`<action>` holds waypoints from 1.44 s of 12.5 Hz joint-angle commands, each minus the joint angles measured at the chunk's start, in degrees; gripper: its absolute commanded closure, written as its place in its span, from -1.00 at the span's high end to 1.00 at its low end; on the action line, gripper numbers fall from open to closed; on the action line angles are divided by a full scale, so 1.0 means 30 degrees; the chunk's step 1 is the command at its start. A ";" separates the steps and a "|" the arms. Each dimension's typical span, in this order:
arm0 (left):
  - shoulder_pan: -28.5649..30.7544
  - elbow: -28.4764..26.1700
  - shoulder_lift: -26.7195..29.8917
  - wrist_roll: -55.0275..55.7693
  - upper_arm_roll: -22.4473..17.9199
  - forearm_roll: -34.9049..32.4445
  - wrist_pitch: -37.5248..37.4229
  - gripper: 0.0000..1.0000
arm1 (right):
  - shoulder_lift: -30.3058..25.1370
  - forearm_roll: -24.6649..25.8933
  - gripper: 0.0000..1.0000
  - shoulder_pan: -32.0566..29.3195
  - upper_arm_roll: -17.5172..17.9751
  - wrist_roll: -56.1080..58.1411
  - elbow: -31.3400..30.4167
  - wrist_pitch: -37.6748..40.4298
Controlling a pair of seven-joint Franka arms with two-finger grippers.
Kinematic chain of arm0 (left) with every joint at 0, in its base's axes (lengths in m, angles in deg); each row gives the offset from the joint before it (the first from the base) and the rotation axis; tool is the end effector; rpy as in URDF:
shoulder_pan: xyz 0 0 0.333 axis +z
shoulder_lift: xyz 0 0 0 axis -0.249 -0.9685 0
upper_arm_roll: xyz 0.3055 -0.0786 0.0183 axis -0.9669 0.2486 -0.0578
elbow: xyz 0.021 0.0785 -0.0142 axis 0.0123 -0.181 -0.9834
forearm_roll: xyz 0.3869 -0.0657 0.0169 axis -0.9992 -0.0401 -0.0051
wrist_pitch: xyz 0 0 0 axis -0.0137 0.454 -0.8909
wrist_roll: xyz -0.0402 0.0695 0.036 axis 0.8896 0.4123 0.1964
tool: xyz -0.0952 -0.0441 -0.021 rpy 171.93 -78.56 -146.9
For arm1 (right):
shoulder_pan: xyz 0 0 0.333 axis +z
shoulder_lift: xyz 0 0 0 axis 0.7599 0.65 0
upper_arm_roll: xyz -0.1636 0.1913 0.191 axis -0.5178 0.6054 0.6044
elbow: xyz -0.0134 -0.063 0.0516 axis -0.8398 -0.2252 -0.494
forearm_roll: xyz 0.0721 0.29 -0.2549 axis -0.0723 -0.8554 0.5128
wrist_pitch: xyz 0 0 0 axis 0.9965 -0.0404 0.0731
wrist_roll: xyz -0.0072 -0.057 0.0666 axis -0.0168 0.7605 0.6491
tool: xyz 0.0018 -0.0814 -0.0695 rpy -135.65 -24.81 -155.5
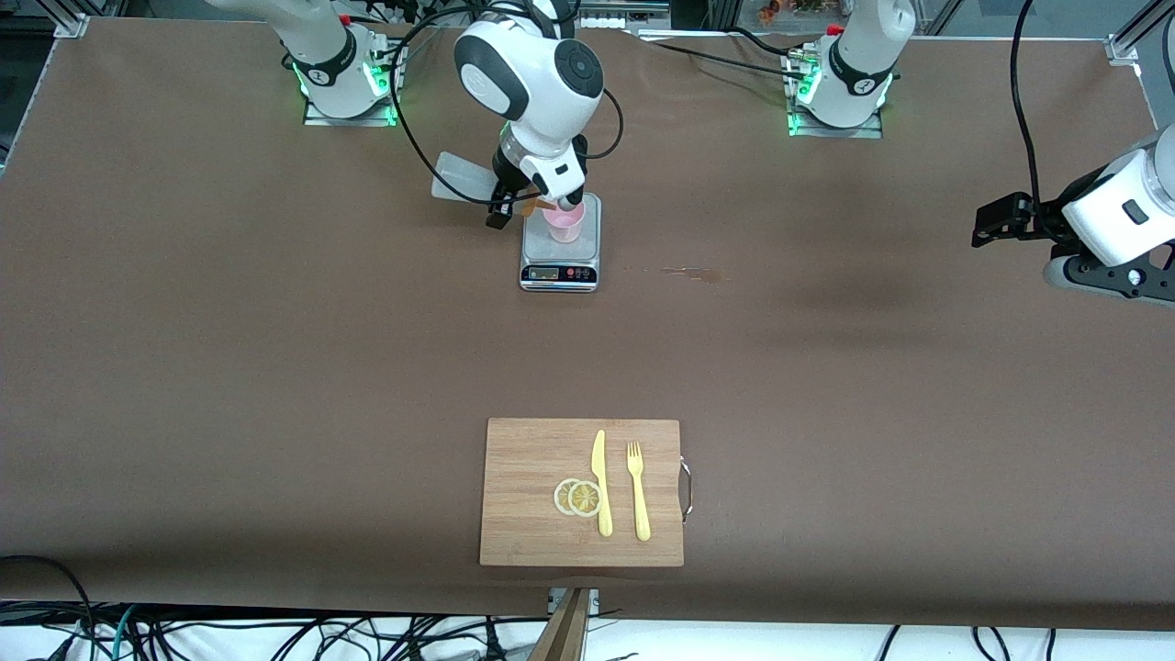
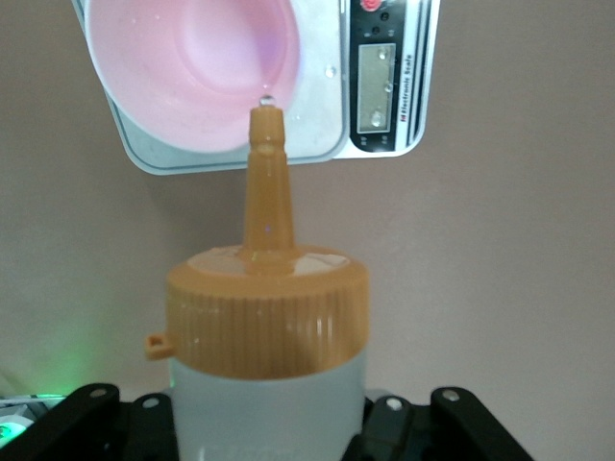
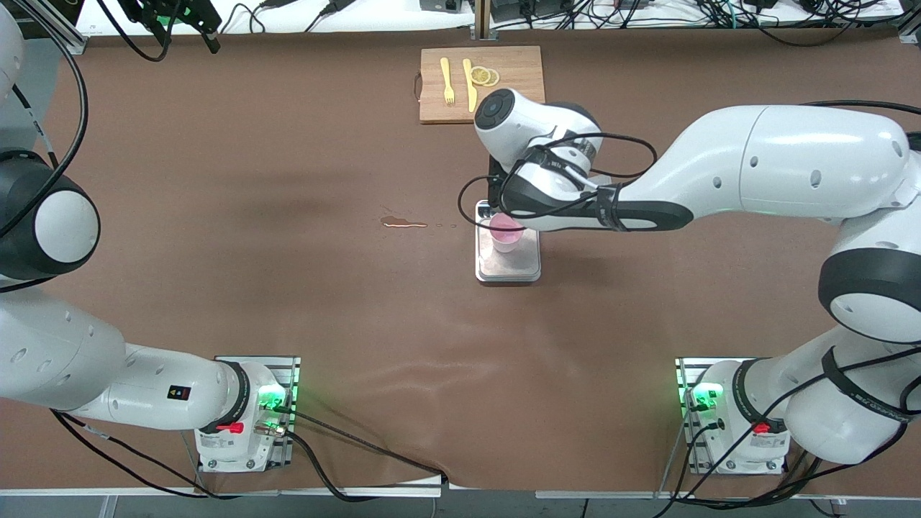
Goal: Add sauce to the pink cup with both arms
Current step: 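Pull the sauce bottle back from the cup with the right gripper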
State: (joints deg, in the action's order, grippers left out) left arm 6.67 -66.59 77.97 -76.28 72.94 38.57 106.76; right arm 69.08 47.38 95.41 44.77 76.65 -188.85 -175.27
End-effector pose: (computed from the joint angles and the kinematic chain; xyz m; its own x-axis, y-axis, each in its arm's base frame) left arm 0.5830 -0.0141 0.5793 0.9685 -0.1733 -0.1787 -0.1708 -0.9849 0.0299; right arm 0.3723 0.4391 0.3326 0.0810 0.9030 -0.4220 0.9967 -0.0745 0.0321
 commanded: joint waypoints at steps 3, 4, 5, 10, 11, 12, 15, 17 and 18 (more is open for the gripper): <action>0.0034 0.0728 -0.0318 -0.0403 0.0066 -0.0370 -0.0540 1.00 | -0.2371 -0.2511 -1.00 -0.2713 0.0106 0.4621 -0.0047 0.0794; 0.0034 0.0728 -0.0318 -0.0403 0.0066 -0.0370 -0.0540 1.00 | -0.2636 -0.3098 -1.00 -0.3388 0.0106 0.5678 -0.0047 0.0765; 0.0034 0.0728 -0.0318 -0.0403 0.0066 -0.0370 -0.0540 1.00 | -0.2812 -0.3539 -1.00 -0.4091 0.0106 0.6617 -0.0018 0.0678; 0.0092 0.0728 -0.0318 -0.0403 0.0066 -0.0370 -0.0540 1.00 | -0.2873 -0.7694 -1.00 -0.8747 0.0048 1.4140 0.0070 0.0034; 0.0093 0.0728 -0.0318 -0.0403 0.0066 -0.0370 -0.0540 1.00 | -0.2757 -0.8748 -1.00 -0.9568 -0.0011 1.5664 0.0070 0.0032; 0.0093 0.0728 -0.0318 -0.0403 0.0066 -0.0341 -0.0540 1.00 | -0.2611 -0.9716 -1.00 -1.0388 -0.0069 1.7187 0.0070 0.0032; 0.0093 0.0728 -0.0318 -0.0403 0.0066 -0.0370 -0.0540 1.00 | -0.1821 -1.2441 -1.00 -1.2005 -0.0914 2.1261 0.0099 0.0149; 0.0093 0.0728 -0.0318 -0.0403 0.0066 -0.0399 -0.0540 1.00 | -0.1061 -1.4899 -1.00 -1.2095 -0.2698 2.4452 0.0070 0.0499; 0.0093 0.0728 -0.0318 -0.0403 0.0066 -0.0399 -0.0540 1.00 | -0.0505 -1.6013 -0.97 -1.2241 -0.3490 2.5947 0.0099 0.1023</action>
State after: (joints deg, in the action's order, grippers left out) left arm 6.71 -66.55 77.95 -76.28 72.94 38.57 106.75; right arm 65.37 5.01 59.42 37.68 146.96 -188.99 -174.52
